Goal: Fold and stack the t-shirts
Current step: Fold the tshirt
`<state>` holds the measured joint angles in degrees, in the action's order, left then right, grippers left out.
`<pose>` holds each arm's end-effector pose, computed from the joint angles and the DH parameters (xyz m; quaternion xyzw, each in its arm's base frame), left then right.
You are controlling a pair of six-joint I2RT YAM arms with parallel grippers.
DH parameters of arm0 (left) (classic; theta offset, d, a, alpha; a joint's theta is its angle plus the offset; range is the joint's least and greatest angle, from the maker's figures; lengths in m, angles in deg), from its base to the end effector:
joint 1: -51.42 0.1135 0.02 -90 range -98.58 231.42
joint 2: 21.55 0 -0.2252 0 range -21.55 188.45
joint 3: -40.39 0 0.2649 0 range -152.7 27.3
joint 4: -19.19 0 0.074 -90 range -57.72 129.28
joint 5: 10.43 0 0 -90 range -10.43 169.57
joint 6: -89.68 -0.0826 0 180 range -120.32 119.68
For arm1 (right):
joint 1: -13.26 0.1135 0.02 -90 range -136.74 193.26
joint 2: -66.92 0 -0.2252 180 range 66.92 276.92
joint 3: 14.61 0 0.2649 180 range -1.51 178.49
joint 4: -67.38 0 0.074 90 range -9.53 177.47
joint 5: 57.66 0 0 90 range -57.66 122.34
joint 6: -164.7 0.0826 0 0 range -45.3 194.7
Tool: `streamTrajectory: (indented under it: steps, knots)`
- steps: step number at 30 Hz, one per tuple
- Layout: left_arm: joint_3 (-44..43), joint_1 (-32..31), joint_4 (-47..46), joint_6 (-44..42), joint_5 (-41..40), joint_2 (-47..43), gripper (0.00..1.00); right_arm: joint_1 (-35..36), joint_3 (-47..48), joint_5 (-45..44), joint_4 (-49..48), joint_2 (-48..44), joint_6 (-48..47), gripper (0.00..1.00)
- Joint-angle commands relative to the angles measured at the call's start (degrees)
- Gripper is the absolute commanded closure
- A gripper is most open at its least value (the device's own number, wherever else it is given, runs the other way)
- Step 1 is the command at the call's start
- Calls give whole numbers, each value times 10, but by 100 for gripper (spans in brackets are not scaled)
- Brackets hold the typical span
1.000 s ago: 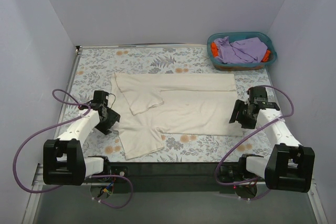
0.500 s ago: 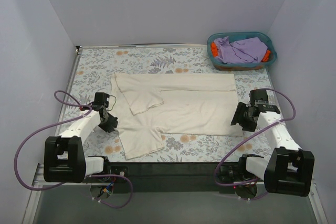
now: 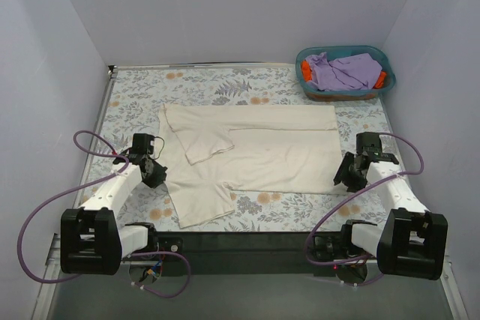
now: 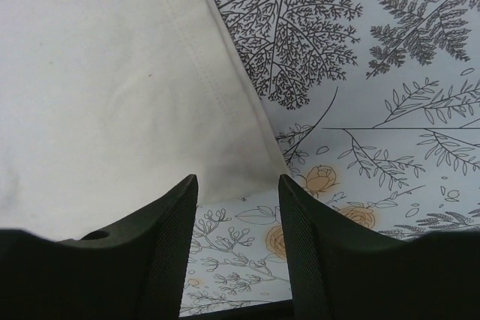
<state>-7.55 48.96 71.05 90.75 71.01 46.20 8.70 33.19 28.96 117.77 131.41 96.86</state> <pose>0.2332 0.0023 0.0844 -0.6961 0.6962 -0.0652 0.1625 0.2365 -0.0238 0.0966 0.2321 0.9518 0.0018 0.2007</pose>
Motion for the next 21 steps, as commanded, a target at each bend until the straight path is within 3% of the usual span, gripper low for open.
streamTrajectory:
  steps: [1,10,21]
  knots:
    - [14,2,-10,-3,-18,-26,100,-5,-2,-28,2,9,17,55]
    - [17,2,-14,-4,-9,-24,100,-5,3,-67,23,29,39,57]
    - [22,2,-18,1,-6,-19,100,-5,-9,-35,2,64,45,57]
